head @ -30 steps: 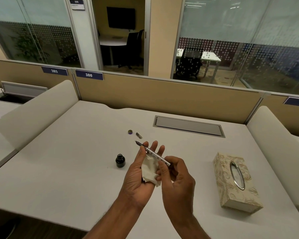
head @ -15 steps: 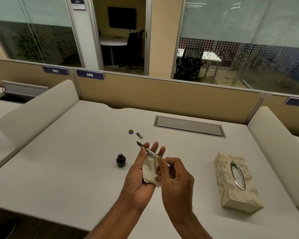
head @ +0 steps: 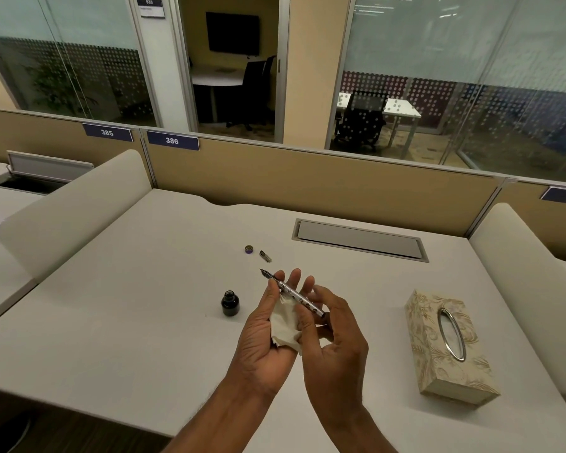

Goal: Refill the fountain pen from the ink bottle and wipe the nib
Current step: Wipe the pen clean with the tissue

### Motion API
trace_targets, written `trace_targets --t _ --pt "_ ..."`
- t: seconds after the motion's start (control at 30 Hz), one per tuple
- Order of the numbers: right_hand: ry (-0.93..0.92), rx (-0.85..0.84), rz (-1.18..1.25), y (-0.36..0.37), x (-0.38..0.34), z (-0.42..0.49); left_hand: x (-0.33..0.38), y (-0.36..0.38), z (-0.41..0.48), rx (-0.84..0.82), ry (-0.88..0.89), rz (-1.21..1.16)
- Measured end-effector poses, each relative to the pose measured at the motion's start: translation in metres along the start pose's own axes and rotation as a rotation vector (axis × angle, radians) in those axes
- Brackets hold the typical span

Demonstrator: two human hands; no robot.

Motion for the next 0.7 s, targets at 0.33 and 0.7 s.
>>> trace_targets --t 0.33,0.7 --pt "-0.061 0.038 -0.029 -0.002 -0.0011 -0.0014 -0.0014 0.0054 -0.0051 0.006 0.0 -0.043" --pt "-0.069 0.049 -0.026 -0.004 -0.0018 0.0016 -0.0038 0.0037 -0.0042 0.008 -0.035 -0.106"
Point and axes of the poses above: each hand's wrist, its own z-axis towards the middle knuckle, its own y-axis out of the palm, x = y × z, the point moved 6 cm from there along z, towards the middle knuckle, and after that the axes turned 13 degrees about x, right-handed, at the moved point
